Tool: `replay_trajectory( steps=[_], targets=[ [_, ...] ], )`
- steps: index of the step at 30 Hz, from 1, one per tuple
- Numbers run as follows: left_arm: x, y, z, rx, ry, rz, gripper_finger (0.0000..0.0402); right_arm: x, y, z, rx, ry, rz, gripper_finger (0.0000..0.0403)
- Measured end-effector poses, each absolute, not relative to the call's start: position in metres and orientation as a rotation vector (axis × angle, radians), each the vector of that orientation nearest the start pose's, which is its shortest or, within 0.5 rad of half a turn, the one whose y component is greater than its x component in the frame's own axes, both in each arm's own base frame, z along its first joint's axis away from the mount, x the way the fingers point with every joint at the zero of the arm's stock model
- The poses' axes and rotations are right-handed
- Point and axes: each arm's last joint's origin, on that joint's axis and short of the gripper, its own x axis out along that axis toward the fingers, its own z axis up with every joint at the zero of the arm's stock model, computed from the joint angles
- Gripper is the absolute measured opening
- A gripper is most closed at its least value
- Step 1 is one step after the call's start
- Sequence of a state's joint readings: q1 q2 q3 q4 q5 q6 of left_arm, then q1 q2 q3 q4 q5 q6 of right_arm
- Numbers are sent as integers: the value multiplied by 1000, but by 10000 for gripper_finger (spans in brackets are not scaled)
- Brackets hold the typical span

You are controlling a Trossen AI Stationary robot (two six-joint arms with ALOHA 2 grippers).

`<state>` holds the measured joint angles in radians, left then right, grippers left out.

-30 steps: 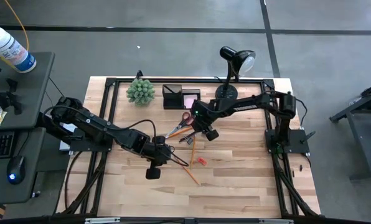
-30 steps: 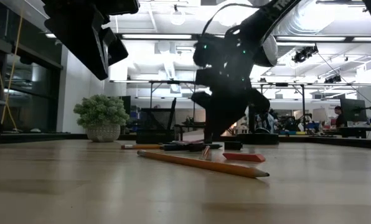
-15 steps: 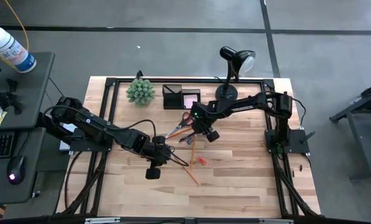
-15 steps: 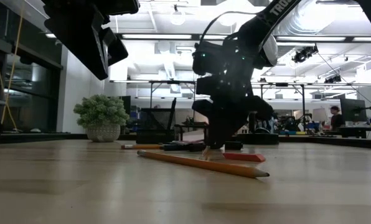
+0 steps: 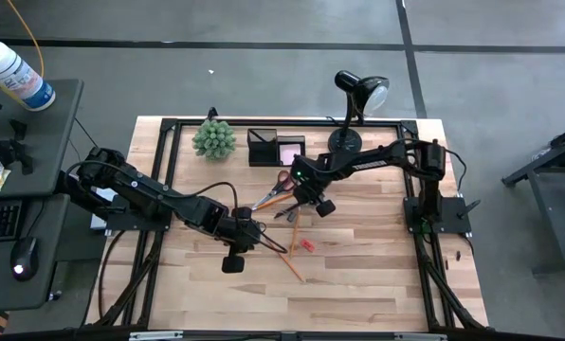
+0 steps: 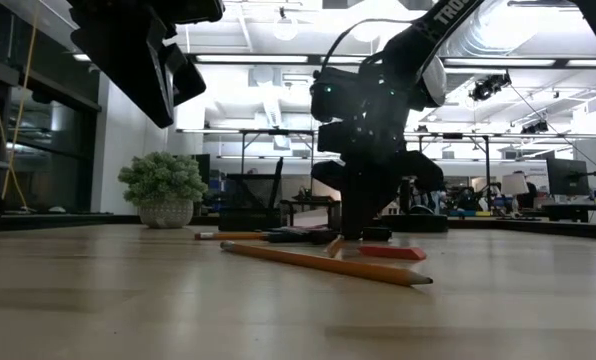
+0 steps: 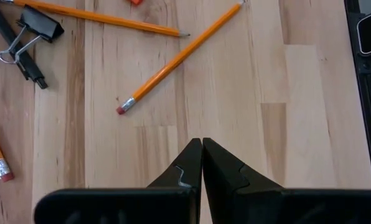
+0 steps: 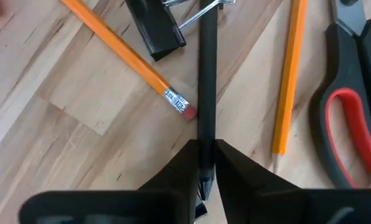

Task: Pick and place office supplies into organizer
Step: Put the black pen into the black desk organizer

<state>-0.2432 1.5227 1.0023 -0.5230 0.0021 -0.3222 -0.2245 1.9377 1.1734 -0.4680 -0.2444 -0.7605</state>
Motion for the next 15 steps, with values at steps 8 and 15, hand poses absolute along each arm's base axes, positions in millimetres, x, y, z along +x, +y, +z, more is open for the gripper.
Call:
replay_trajectory(
  steps=[8,15],
  targets=[
    [290,-72,214,-167,1059,-55,3,347,-72,122,-357,1143,462,69],
    [290,-72,214,-166,1059,-55,3,349,-72,123,-309,1140,427,18]
  ],
)
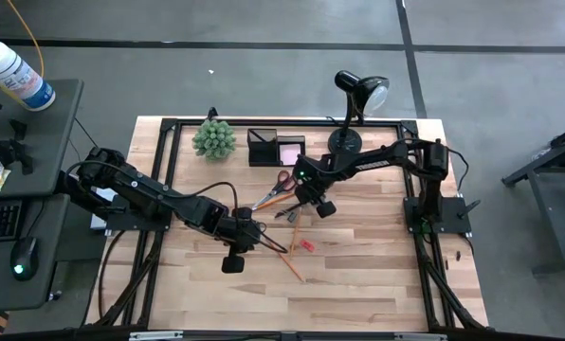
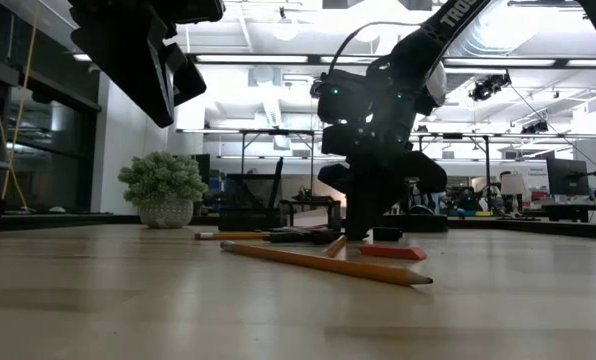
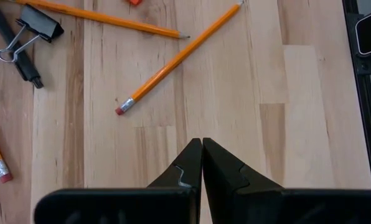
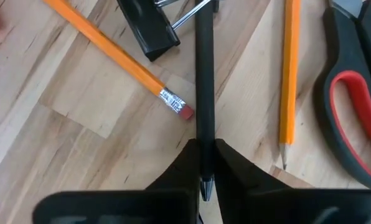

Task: Pick and place office supplies into organizer
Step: Put the black pen into the black desk organizer

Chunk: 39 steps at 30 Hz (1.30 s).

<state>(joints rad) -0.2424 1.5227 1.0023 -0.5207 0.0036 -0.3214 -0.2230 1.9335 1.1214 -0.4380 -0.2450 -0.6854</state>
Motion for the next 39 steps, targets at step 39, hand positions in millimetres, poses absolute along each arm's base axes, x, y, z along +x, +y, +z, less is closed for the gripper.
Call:
replay_trajectory(
  steps=[39],
  targets=[
    [249,-52,287,107,693,351,3,391,-85,272,-223,1146,321,24]
  ],
)
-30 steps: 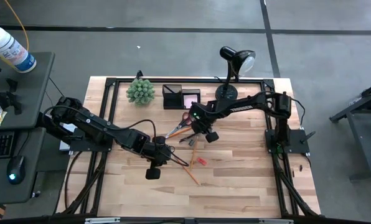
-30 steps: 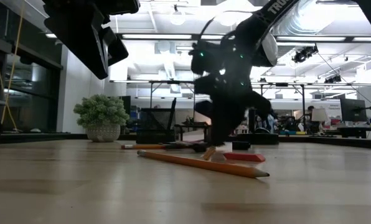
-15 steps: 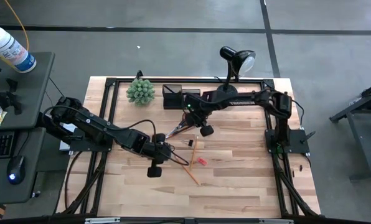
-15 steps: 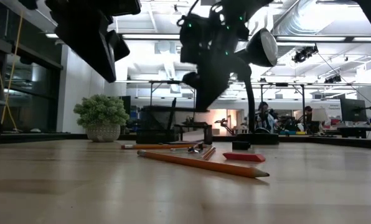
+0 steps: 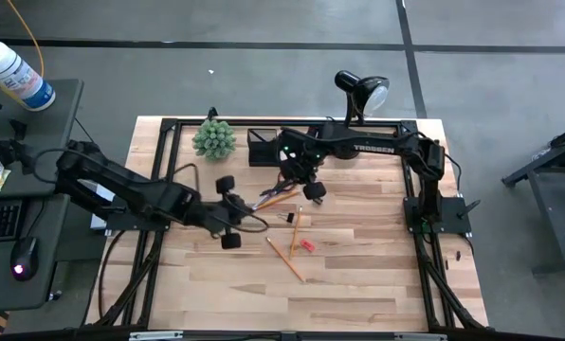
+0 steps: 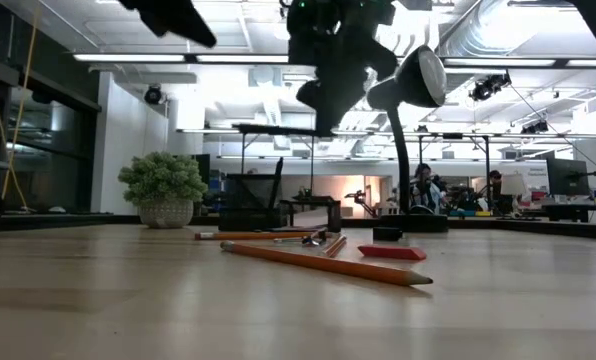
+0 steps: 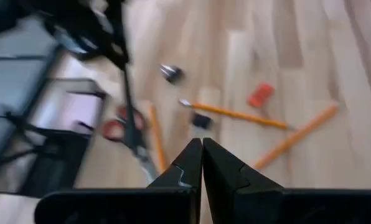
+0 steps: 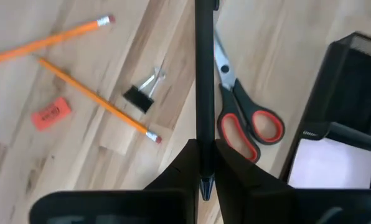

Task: Pick and place office supplies into organizer
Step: Put the black pen into the black desk organizer

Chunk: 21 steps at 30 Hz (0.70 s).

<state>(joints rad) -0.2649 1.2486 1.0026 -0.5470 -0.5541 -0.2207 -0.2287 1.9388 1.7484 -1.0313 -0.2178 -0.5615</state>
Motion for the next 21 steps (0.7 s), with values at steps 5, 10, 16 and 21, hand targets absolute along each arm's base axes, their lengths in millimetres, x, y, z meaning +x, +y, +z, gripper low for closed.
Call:
replay_trajectory(
  steps=[5,10,16,21],
  targets=[
    [229,-52,315,233,524,489,3,393,-83,293,-179,1105,302,26],
    [219,-46,332,324,437,620,3,395,-83,318,-128,1036,276,28],
    [212,-44,338,373,435,621,3,397,-83,349,-118,934,253,24],
    [202,-41,352,388,366,651,3,396,-85,368,-139,875,213,31]
  ],
)
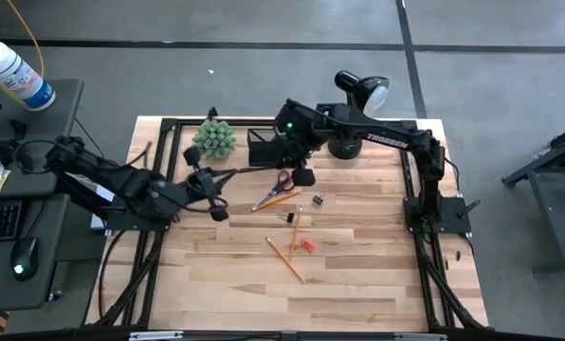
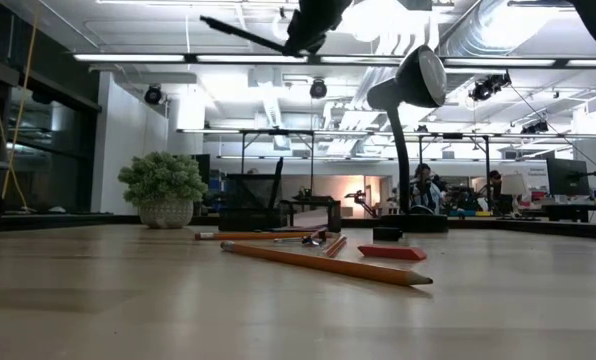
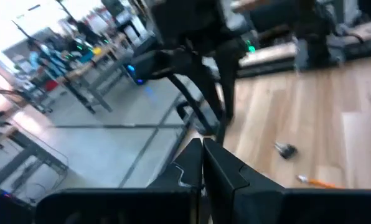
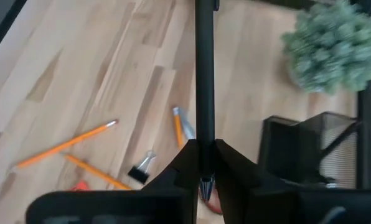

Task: Pick and place office supplies into organizer
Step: Put the black pen into the black desk organizer

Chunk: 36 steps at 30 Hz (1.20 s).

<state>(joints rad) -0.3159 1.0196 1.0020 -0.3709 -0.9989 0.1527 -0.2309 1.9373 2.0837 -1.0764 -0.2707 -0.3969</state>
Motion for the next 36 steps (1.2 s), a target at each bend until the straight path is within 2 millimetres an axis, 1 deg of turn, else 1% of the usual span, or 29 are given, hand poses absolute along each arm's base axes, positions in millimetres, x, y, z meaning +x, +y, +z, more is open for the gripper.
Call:
replay_trajectory(
  steps=[6,9,11,14,18,22,25,30,36],
  targets=[
    [183,-34,379,407,245,666,3,396,-91,381,-160,820,180,24],
    [175,-31,388,409,199,670,4,397,-93,387,-173,783,164,29],
    [170,-30,390,423,187,636,13,398,-94,391,-183,749,160,31],
    [165,-29,395,396,153,630,48,401,-94,394,-194,713,154,30],
    [158,-26,399,365,125,638,117,403,-95,397,-209,673,141,26],
    [153,-25,401,308,100,653,181,408,-96,403,-230,602,123,31],
    [148,-23,404,260,67,682,214,409,-97,410,-236,545,100,31],
    [141,-20,415,222,-9,711,241,411,-97,421,-246,444,75,26],
    [137,-19,423,210,-68,724,243,411,-97,435,-258,336,53,35]
  ],
)
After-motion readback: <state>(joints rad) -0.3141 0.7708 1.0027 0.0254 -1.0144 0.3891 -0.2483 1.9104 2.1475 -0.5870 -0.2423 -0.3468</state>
